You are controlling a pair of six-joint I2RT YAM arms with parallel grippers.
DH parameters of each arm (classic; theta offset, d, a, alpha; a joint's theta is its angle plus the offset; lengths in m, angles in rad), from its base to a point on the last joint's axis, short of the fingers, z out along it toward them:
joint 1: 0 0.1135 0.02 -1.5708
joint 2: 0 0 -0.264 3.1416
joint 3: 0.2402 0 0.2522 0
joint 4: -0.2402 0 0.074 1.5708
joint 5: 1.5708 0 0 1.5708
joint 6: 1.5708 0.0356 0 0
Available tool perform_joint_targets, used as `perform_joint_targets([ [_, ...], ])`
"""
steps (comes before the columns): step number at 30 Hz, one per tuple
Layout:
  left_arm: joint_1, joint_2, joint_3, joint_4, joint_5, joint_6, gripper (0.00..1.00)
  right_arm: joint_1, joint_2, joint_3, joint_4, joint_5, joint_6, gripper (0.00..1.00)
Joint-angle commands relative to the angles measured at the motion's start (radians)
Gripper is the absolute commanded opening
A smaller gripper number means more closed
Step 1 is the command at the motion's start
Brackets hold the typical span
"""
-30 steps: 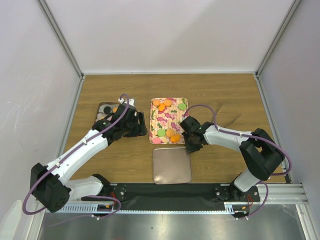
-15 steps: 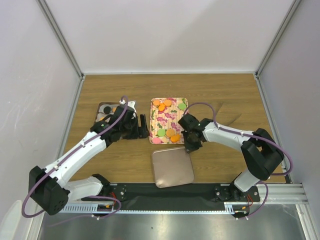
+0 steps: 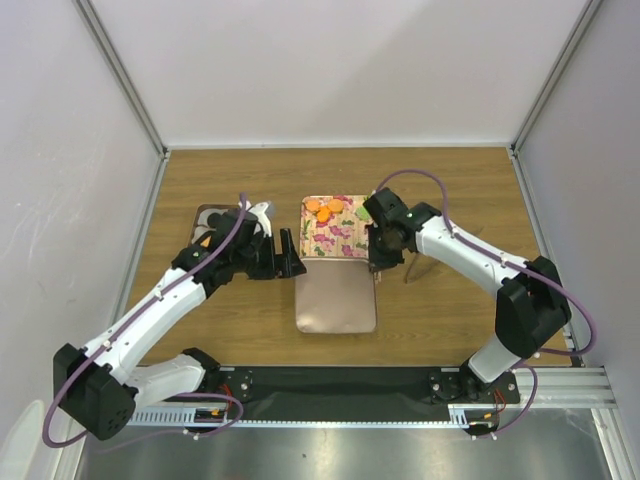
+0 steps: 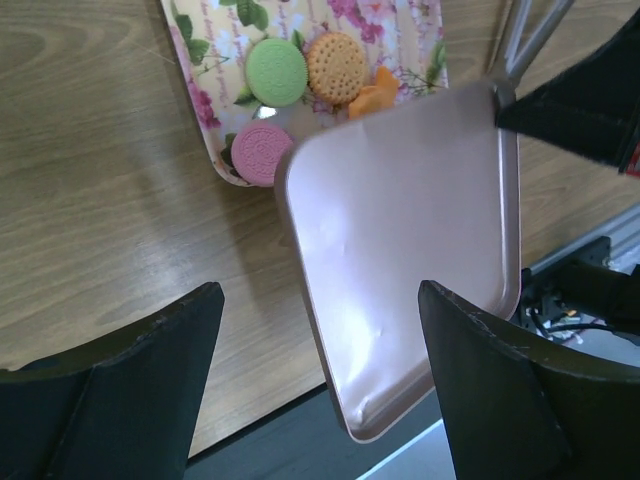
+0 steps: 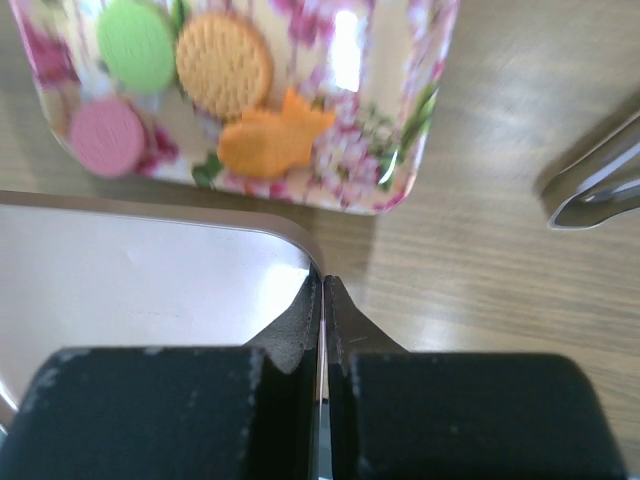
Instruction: Pack the cookies
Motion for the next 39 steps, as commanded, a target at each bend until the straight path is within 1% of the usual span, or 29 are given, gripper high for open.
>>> perform_joint_targets([
  [1,0.023,-0.008,-0.004,0.054,0.075,-0.010,0.85,-0.023,0.011,0.102,-0.024,-0.025,0.006,0.00],
  [10,0.055,0.040,0.006,0.129,0.191,-0.070,0.85,-0.064,0.074,0.222,0.008,-0.122,0.057,0.00],
  [12,0.080,0.049,0.005,0.149,0.220,-0.096,0.82,-0.075,0.074,0.233,0.031,-0.142,0.069,0.00],
  [13,0.087,0.049,0.003,0.172,0.240,-0.107,0.79,-0.081,0.073,0.236,0.035,-0.145,0.081,0.00],
  [14,0.107,0.051,0.000,0.186,0.269,-0.132,0.77,-0.084,0.073,0.238,0.046,-0.160,0.083,0.00],
  [18,0.135,0.058,0.005,0.241,0.332,-0.180,0.72,-0.095,0.077,0.258,0.057,-0.172,0.083,0.00],
  [20,0.141,0.075,0.020,0.245,0.348,-0.189,0.67,-0.096,0.074,0.267,0.069,-0.174,0.084,0.00],
  [21,0.146,0.080,0.025,0.244,0.352,-0.191,0.61,-0.096,0.077,0.273,0.071,-0.174,0.084,0.00],
  [23,0.153,0.088,0.036,0.238,0.357,-0.193,0.56,-0.096,0.083,0.293,0.063,-0.169,0.080,0.00],
  [24,0.156,0.089,0.039,0.233,0.360,-0.193,0.52,-0.095,0.085,0.296,0.063,-0.169,0.078,0.00],
  [29,0.169,0.103,0.062,0.213,0.362,-0.179,0.39,-0.096,0.103,0.317,0.078,-0.171,0.077,0.00],
  [30,0.172,0.104,0.063,0.212,0.363,-0.179,0.33,-0.095,0.108,0.323,0.075,-0.168,0.074,0.00],
  [32,0.176,0.109,0.074,0.206,0.365,-0.176,0.27,-0.092,0.114,0.331,0.075,-0.162,0.069,0.00],
  [33,0.178,0.114,0.083,0.201,0.368,-0.173,0.19,-0.092,0.114,0.334,0.075,-0.157,0.063,0.00],
  [34,0.178,0.117,0.088,0.198,0.368,-0.170,0.15,-0.089,0.116,0.336,0.075,-0.153,0.061,0.00],
  [35,0.178,0.120,0.092,0.193,0.368,-0.168,0.10,-0.087,0.116,0.340,0.075,-0.139,0.057,0.05],
  [36,0.180,0.126,0.098,0.184,0.368,-0.167,0.00,-0.086,0.116,0.343,0.074,-0.133,0.054,0.10],
  [37,0.180,0.127,0.106,0.181,0.368,-0.163,0.00,-0.087,0.117,0.350,0.072,-0.128,0.049,0.16],
  [38,0.181,0.129,0.111,0.180,0.365,-0.162,0.00,-0.086,0.122,0.354,0.071,-0.116,0.043,0.30],
  [39,0.181,0.131,0.115,0.170,0.360,-0.163,0.00,-0.084,0.125,0.374,0.062,-0.108,0.040,0.37],
])
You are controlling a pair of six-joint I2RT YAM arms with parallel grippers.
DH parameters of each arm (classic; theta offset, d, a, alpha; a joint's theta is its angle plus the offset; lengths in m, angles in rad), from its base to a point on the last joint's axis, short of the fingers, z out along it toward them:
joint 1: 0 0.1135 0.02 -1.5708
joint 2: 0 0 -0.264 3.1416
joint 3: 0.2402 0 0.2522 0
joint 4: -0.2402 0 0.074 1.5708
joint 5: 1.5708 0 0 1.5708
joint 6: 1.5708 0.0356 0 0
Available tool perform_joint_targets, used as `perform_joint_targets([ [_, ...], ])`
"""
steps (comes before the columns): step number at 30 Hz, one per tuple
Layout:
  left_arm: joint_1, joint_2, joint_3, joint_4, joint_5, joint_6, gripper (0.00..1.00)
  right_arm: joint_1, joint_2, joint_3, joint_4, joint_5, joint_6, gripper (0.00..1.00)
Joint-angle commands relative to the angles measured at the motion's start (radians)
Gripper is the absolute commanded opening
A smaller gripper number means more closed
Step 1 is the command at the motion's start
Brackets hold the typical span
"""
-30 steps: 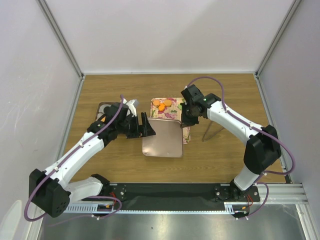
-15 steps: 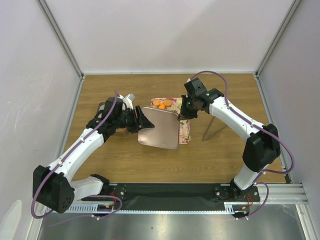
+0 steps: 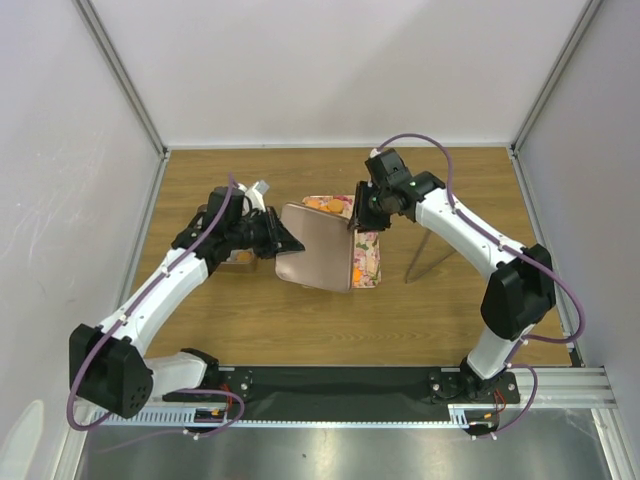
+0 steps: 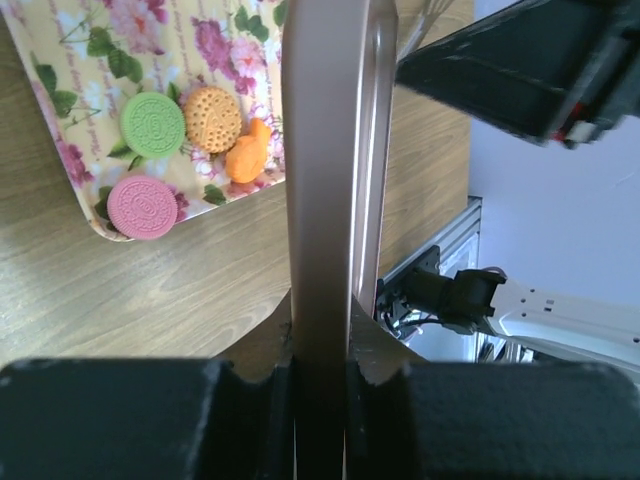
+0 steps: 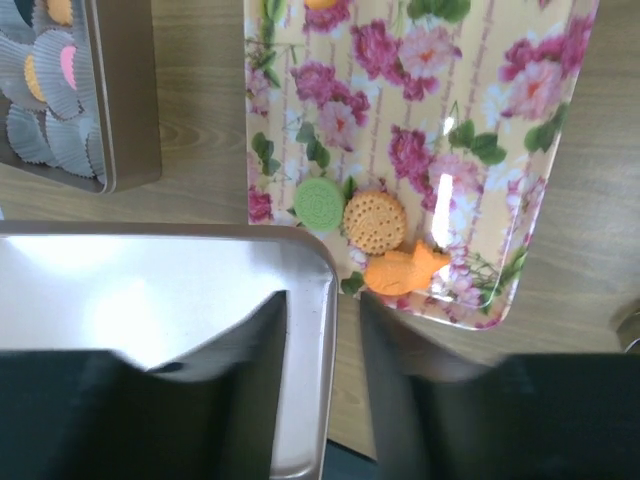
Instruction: Pack the cookies
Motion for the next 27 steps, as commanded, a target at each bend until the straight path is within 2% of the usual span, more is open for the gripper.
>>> perform_joint_targets([
  [1,0.014,0.009,0.069,-0.017,-0.004,0.009,0.00,0.010,0.010,0.093,-0.001,0.057,-0.040,0.44],
  [2,0.017,0.014,0.077,-0.038,-0.006,0.007,0.00,0.015,0.014,0.107,-0.013,0.081,-0.053,0.55],
  [5,0.029,0.034,0.120,-0.073,-0.021,-0.001,0.00,0.032,0.014,0.177,-0.061,0.192,-0.097,0.72],
  [8,0.049,0.061,0.169,-0.130,-0.038,-0.031,0.00,0.070,-0.015,0.210,-0.067,0.281,-0.169,0.80],
  [16,0.092,0.156,0.316,-0.290,-0.023,-0.218,0.00,0.358,-0.191,0.122,0.095,0.517,-0.485,0.87],
  [22,0.129,0.157,0.364,-0.342,-0.032,-0.367,0.00,0.481,-0.306,0.007,0.224,0.550,-0.670,0.89],
  [27,0.154,0.225,0.469,-0.500,-0.009,-0.406,0.00,0.553,-0.319,-0.017,0.273,0.566,-0.770,0.90],
])
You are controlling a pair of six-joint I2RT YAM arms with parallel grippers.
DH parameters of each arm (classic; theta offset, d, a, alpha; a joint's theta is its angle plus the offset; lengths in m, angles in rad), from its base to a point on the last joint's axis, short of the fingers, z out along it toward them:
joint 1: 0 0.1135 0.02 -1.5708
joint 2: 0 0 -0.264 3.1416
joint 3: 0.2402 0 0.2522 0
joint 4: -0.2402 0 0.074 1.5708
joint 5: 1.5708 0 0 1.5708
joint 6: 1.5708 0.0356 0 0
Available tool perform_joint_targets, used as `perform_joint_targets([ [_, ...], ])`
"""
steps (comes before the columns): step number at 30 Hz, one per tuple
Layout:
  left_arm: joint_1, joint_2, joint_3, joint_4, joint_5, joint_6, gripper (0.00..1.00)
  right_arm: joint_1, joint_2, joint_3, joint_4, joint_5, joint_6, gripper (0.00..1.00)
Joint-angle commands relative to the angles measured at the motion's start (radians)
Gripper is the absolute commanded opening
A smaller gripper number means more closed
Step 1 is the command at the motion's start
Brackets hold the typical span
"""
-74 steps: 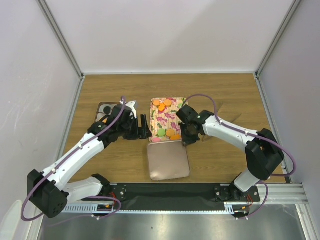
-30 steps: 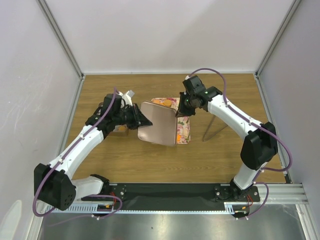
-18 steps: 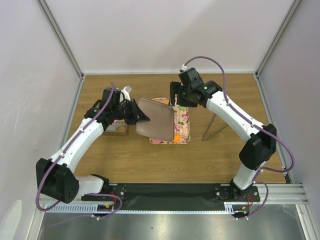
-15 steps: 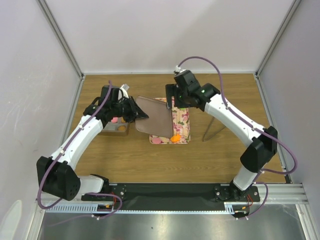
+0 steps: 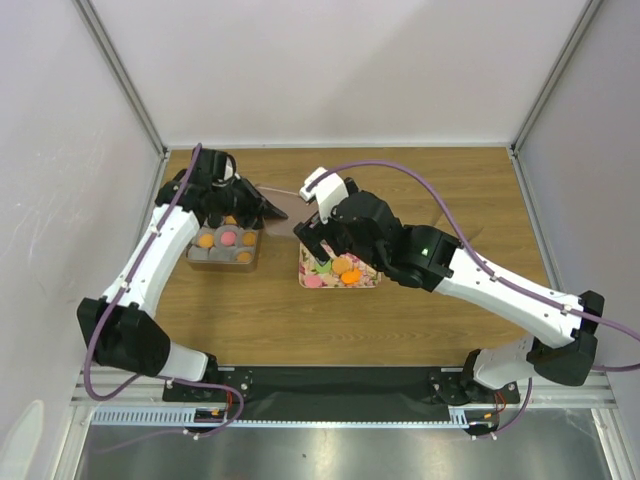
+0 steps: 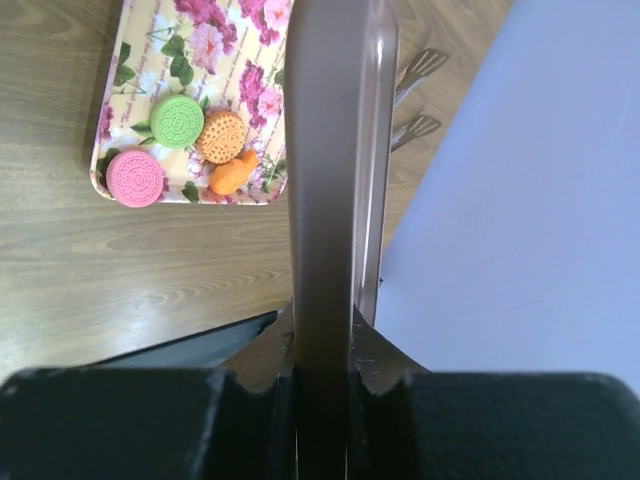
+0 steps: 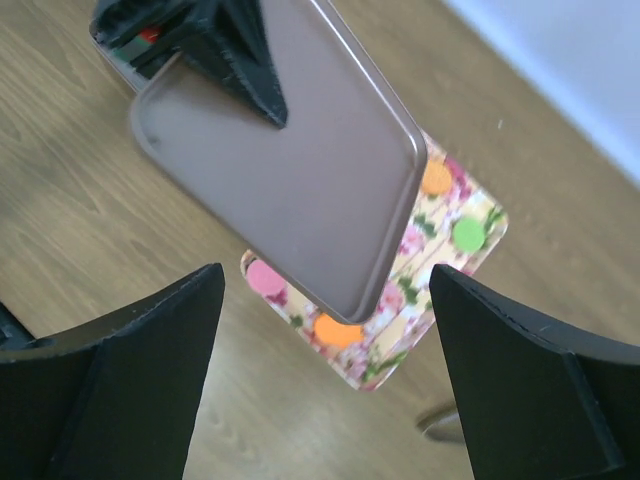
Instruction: Pack the cookies
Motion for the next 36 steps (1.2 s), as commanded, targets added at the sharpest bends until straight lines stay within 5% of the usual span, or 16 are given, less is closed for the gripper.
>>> perform_joint_targets([
  [1,0.015,0.039,0.124,-0.134,0.059,-0.114,0.00,0.035,0.001,-0.012,0.093,0.043,-0.158,0.90],
  [21,0.034,0.057,0.153,-0.183,0.121,-0.122,0.00,0.112,0.148,-0.064,0.239,0.137,-0.446,0.85],
  [36,0.035,0.054,0.161,-0.199,0.155,-0.079,0.00,0.063,0.194,-0.103,0.382,0.157,-0.535,0.71],
])
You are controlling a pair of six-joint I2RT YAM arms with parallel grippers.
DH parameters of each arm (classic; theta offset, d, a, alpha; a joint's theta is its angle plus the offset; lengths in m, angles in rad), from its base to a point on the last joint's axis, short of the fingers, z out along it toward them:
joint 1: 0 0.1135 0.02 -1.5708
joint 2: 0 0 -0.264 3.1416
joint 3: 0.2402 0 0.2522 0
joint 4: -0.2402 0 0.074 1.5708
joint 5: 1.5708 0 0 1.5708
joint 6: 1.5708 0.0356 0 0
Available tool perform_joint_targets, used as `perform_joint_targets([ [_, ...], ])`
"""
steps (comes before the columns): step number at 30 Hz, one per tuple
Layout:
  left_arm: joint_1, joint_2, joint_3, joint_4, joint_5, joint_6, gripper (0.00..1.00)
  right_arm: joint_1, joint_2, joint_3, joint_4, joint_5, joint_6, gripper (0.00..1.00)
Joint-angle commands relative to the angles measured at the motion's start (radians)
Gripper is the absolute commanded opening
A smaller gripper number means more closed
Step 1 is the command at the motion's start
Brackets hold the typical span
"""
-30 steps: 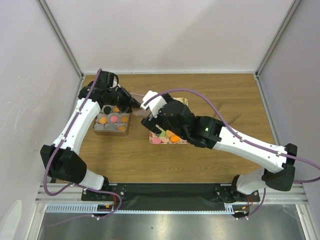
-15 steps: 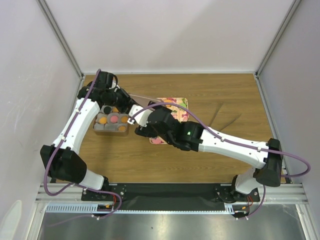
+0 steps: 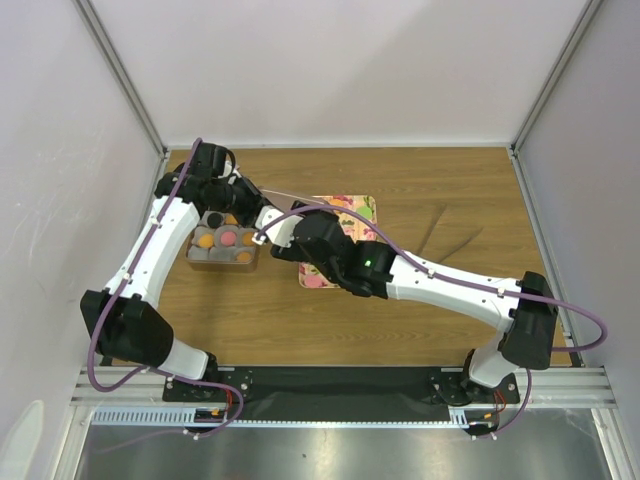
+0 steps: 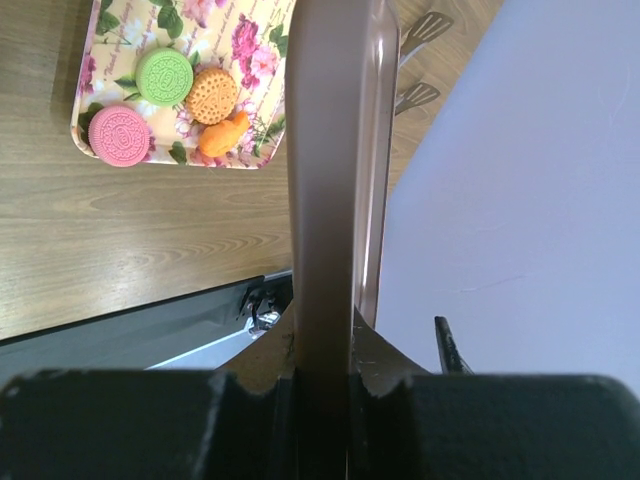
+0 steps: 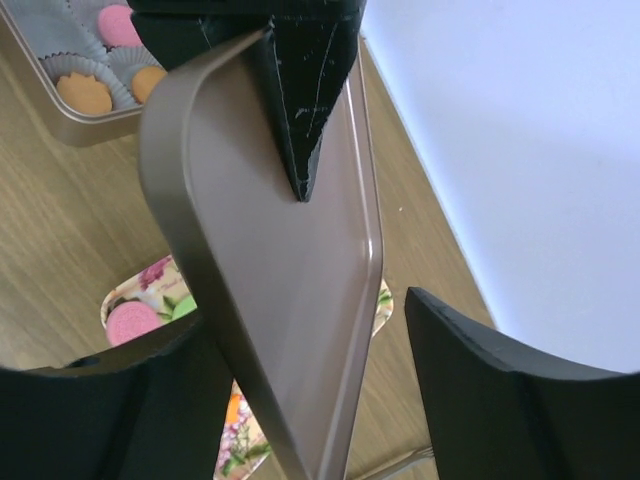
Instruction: Pack the cookies
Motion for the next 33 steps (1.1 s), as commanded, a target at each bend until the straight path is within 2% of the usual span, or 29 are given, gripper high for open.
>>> perform_joint_targets([
  [1,0.008,-0.013,0.047,-0.064,0.073,-0.076,0.00,-0.005,0.007,0.008,0.072,0.022,-0.036,0.68],
  [3,0.008,-0.012,0.047,-0.062,0.083,-0.071,0.00,-0.003,0.009,0.012,0.074,0.022,-0.042,0.65],
  [6,0.008,-0.012,0.052,-0.064,0.090,-0.070,0.00,0.000,0.012,0.010,0.078,0.026,-0.043,0.54],
  [9,0.008,-0.015,0.055,-0.057,0.094,-0.070,0.00,0.004,0.012,0.005,0.083,0.031,-0.046,0.38],
  [15,0.008,-0.015,0.053,-0.051,0.111,-0.063,0.01,0.014,0.013,0.001,0.098,0.051,-0.054,0.17],
  [21,0.009,-0.010,0.059,-0.034,0.128,-0.041,0.08,0.020,0.010,-0.001,0.115,0.072,-0.063,0.05],
  [23,0.009,-0.012,0.061,-0.022,0.122,-0.036,0.18,0.021,0.009,0.002,0.112,0.075,-0.062,0.02],
  [24,0.009,-0.013,0.062,-0.015,0.116,-0.034,0.30,0.021,0.007,0.005,0.109,0.075,-0.060,0.00],
  [27,0.013,-0.019,0.064,0.036,0.100,-0.030,0.45,0.023,0.004,0.012,0.092,0.081,-0.054,0.00],
  [28,0.014,-0.018,0.064,0.051,0.097,-0.027,0.54,0.024,0.001,0.013,0.086,0.083,-0.051,0.00],
  [33,0.042,-0.010,0.093,0.087,0.074,0.013,0.74,0.023,-0.014,0.010,0.069,0.094,-0.043,0.00],
])
